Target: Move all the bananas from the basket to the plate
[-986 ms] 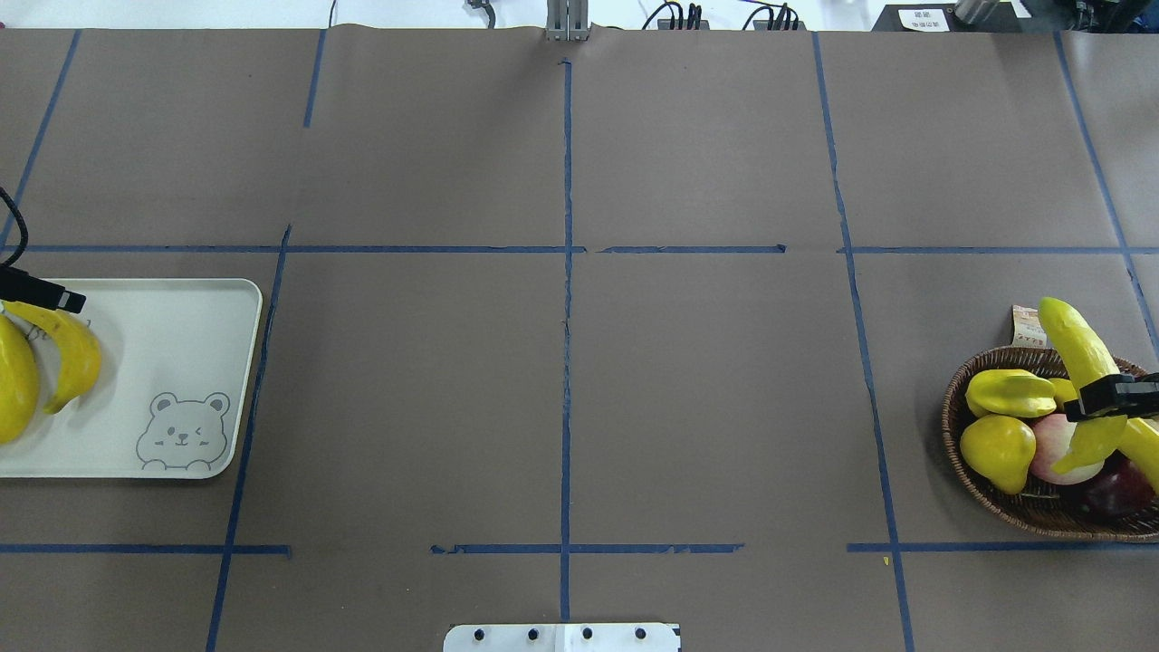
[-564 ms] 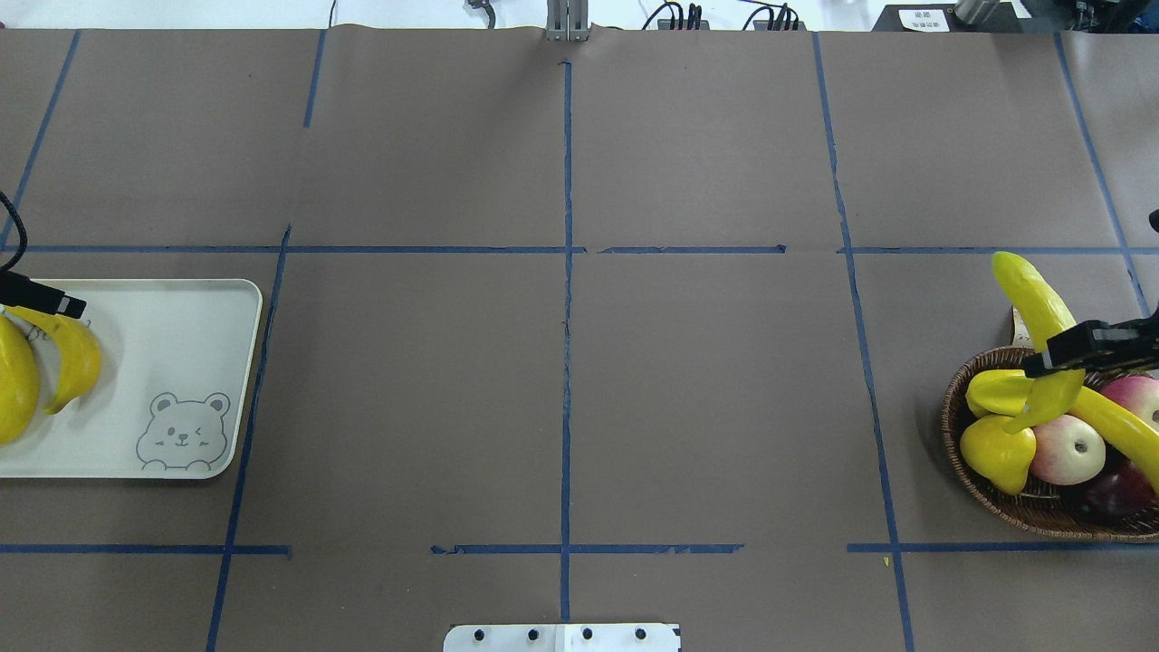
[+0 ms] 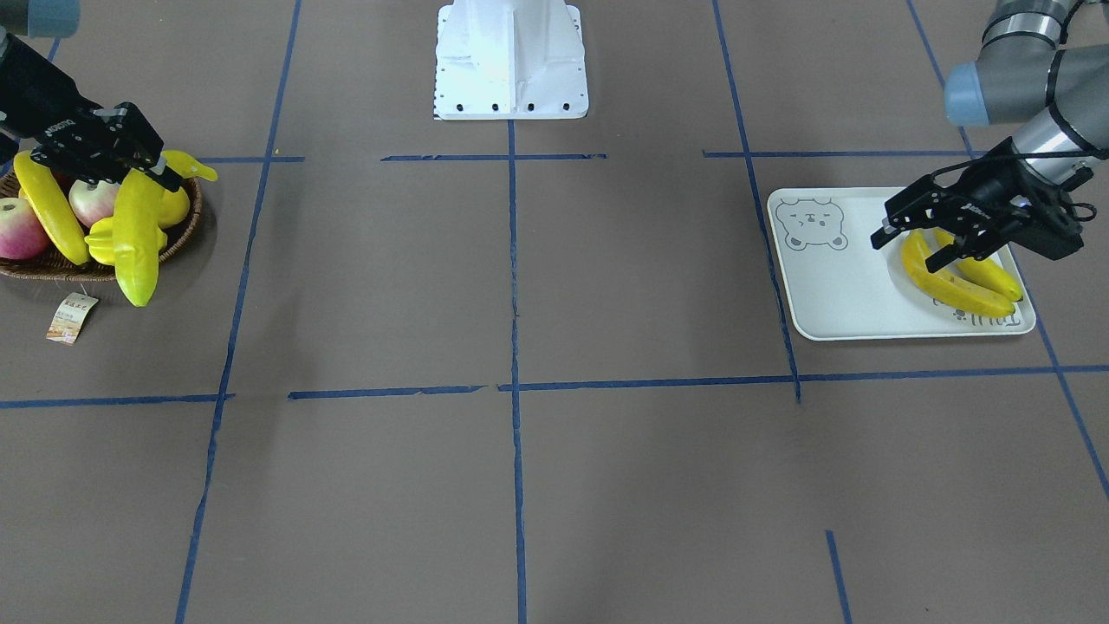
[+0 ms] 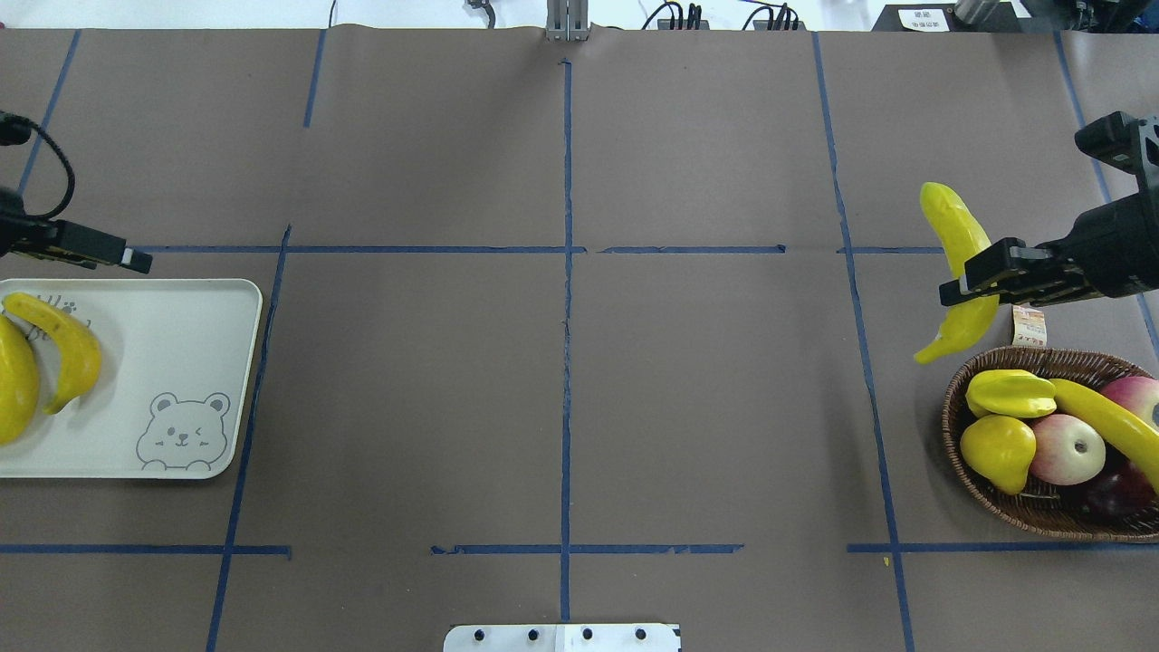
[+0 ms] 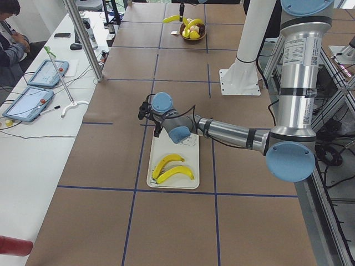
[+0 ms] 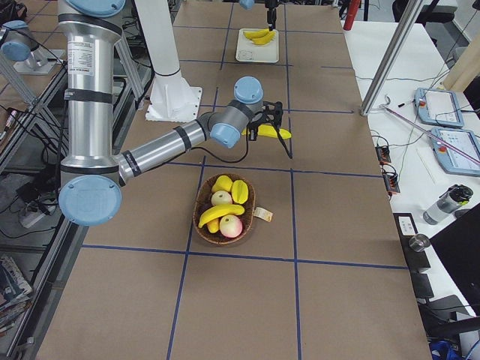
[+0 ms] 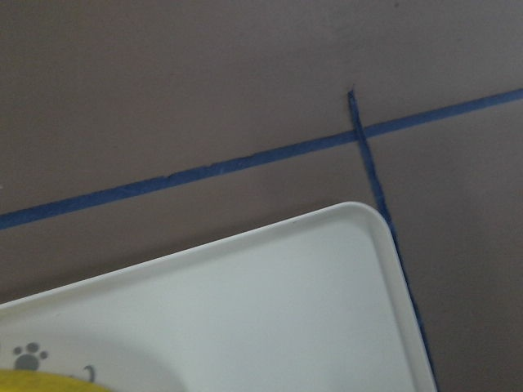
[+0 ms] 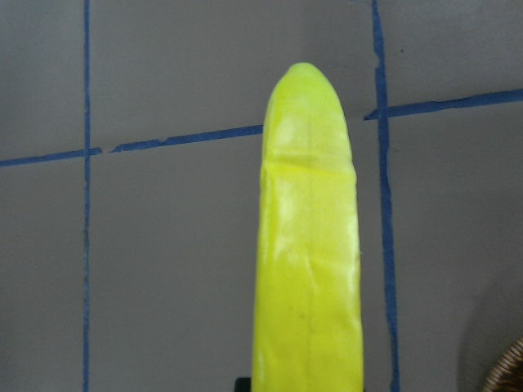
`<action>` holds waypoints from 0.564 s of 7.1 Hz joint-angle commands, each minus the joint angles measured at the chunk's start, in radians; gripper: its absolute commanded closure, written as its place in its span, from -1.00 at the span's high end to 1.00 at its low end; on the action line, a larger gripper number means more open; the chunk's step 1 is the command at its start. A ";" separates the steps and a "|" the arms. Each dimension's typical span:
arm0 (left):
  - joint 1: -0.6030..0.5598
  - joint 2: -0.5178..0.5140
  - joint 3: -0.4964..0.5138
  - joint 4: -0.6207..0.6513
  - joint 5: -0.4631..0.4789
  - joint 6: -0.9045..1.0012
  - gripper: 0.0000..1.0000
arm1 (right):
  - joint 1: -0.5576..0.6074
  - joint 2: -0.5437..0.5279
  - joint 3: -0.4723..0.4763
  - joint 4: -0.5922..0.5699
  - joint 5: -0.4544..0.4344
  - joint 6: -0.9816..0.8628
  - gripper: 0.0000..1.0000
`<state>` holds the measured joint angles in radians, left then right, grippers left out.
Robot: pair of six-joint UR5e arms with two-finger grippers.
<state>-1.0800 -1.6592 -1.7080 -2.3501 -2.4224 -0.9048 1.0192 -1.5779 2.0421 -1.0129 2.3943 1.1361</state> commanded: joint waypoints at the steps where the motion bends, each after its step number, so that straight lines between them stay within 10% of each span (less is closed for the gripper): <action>1: 0.084 -0.146 -0.009 -0.011 -0.006 -0.292 0.99 | -0.110 0.091 -0.055 0.144 -0.120 0.207 -0.95; 4: 0.219 -0.347 -0.004 -0.003 0.037 -0.617 0.98 | -0.328 0.165 -0.086 0.348 -0.365 0.425 -0.96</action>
<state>-0.9044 -1.9275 -1.7107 -2.3565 -2.4112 -1.3918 0.7871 -1.4491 1.9672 -0.7386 2.1389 1.4798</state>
